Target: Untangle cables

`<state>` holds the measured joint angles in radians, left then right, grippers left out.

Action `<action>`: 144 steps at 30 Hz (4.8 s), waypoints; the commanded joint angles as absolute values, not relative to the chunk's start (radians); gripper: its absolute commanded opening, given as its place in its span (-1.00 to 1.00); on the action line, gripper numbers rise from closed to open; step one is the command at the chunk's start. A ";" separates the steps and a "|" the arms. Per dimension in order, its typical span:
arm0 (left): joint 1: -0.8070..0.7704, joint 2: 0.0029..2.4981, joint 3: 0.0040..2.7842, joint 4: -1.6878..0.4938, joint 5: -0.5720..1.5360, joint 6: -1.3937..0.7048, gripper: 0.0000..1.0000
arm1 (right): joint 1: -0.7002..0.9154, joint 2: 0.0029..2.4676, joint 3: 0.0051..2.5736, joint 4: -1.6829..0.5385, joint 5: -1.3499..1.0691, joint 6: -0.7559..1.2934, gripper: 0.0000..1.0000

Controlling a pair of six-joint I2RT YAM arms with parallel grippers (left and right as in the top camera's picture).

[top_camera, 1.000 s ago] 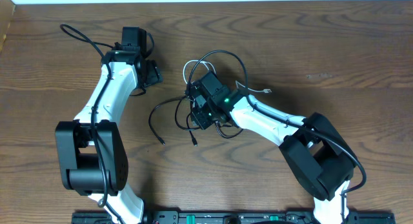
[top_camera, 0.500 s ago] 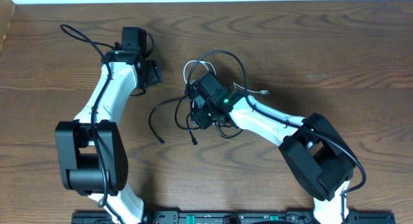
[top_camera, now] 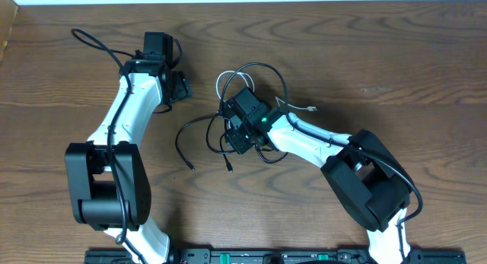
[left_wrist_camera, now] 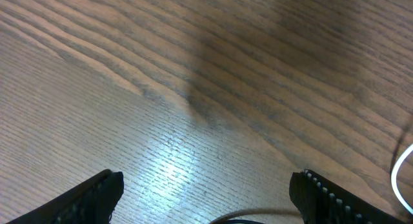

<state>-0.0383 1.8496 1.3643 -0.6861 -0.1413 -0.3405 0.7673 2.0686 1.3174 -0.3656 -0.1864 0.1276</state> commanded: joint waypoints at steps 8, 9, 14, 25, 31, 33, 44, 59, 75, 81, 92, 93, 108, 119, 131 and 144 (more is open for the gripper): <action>-0.036 1.858 1.359 -0.695 -0.147 -0.345 0.74 | 0.772 2.053 1.348 -0.351 -0.232 0.078 -0.98; -0.036 1.858 1.359 -0.695 -0.135 -0.345 0.74 | 0.772 2.041 1.360 -0.351 -0.256 0.064 -0.98; -0.036 1.858 1.359 -0.690 -0.078 -0.315 0.83 | 0.771 1.942 1.439 -0.364 -0.287 0.051 -0.98; -0.036 1.858 1.359 -0.687 -0.078 -0.311 0.86 | 0.771 1.619 1.478 -0.355 -0.144 -0.069 -0.98; -0.036 1.858 1.359 -0.687 -0.078 -0.308 0.94 | 0.770 1.467 1.478 -0.325 -0.068 -0.155 -0.98; -0.036 1.858 1.359 -0.687 -0.078 -0.308 0.93 | 0.766 1.460 1.478 -0.334 -0.070 -0.141 -0.98; -0.036 1.858 1.359 -0.687 -0.079 -0.308 0.96 | 0.765 1.612 1.478 -0.466 -0.221 -0.023 -0.24; 0.032 1.863 1.358 -0.688 0.046 -0.312 0.98 | 0.725 1.898 1.478 -0.411 -0.622 0.057 -0.13; 0.062 1.871 1.357 -0.687 0.105 -0.312 0.97 | 0.661 2.177 1.478 -0.200 -0.857 0.262 -0.14; 0.062 1.871 1.357 -0.688 0.105 -0.312 0.97 | 0.662 2.204 1.478 -0.200 -0.851 0.262 -0.14; 0.062 1.871 1.357 -0.687 0.105 -0.311 0.97 | 0.681 2.213 1.477 -0.224 -0.765 0.261 -0.14; 0.062 1.871 1.357 -0.687 0.105 -0.311 0.97 | 0.684 2.217 1.477 -0.223 -0.766 0.261 -0.14; 0.062 1.871 1.357 -0.688 0.105 -0.311 0.97 | 0.732 2.278 1.478 -0.205 -0.740 0.262 -0.17; 0.062 1.871 1.357 -0.688 0.105 -0.311 0.97 | 0.743 2.283 1.478 -0.149 -0.738 0.264 -0.57; 0.062 1.871 1.357 -0.687 0.105 -0.311 0.97 | 0.739 2.298 1.477 -0.169 -0.766 0.314 -0.67; 0.062 1.871 1.357 -0.688 0.105 -0.311 0.97 | 0.748 2.336 1.478 -0.131 -0.788 0.351 -0.84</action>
